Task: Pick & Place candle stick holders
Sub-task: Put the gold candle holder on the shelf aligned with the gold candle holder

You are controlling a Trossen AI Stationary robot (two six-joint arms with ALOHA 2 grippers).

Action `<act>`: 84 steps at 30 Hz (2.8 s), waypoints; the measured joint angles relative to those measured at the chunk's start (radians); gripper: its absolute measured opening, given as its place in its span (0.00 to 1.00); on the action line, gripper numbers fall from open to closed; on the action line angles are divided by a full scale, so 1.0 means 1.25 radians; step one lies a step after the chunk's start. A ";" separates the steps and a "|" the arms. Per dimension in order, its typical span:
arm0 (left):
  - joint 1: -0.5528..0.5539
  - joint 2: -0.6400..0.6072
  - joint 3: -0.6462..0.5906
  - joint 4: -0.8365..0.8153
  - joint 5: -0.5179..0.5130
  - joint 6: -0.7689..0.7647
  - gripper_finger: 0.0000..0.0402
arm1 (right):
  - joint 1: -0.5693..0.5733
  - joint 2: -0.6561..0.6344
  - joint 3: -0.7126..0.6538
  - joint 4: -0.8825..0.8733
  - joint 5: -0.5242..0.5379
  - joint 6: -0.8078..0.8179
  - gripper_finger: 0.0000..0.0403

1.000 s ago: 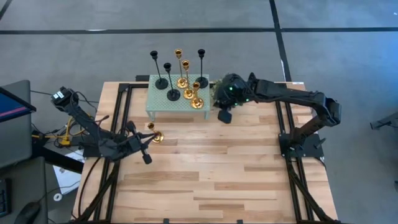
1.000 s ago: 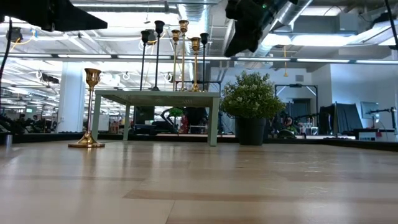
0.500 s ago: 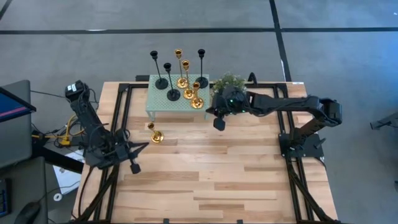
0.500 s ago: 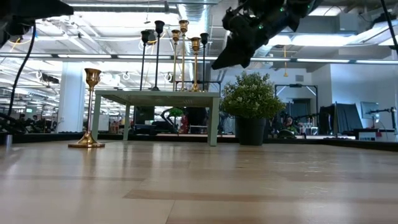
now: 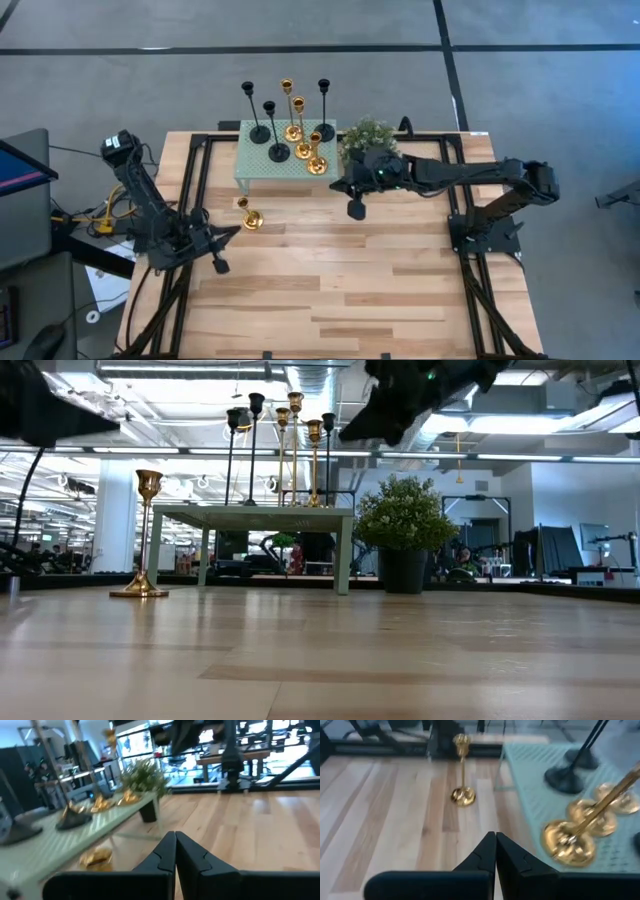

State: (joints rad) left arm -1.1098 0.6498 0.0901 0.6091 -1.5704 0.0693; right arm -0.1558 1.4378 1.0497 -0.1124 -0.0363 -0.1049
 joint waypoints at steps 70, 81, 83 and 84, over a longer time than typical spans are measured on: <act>1.162 -0.106 0.294 -0.498 1.130 0.170 0.01 | 0.020 -0.086 -0.052 0.020 0.135 0.041 0.00; 1.295 -0.236 0.330 -0.719 1.178 0.118 0.01 | 0.020 -0.086 -0.052 0.025 0.135 0.043 0.00; 1.287 -0.282 0.330 -0.792 1.185 0.080 0.01 | 0.018 -0.086 -0.052 0.025 0.135 0.043 0.00; 1.284 -0.306 0.329 -0.816 1.200 0.070 0.01 | 0.017 -0.086 -0.052 0.025 0.135 0.042 0.00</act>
State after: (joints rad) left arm 0.4949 0.2678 0.5018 -0.4109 -0.0700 0.1564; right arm -0.1346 1.3300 0.9848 -0.0814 0.1329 -0.0529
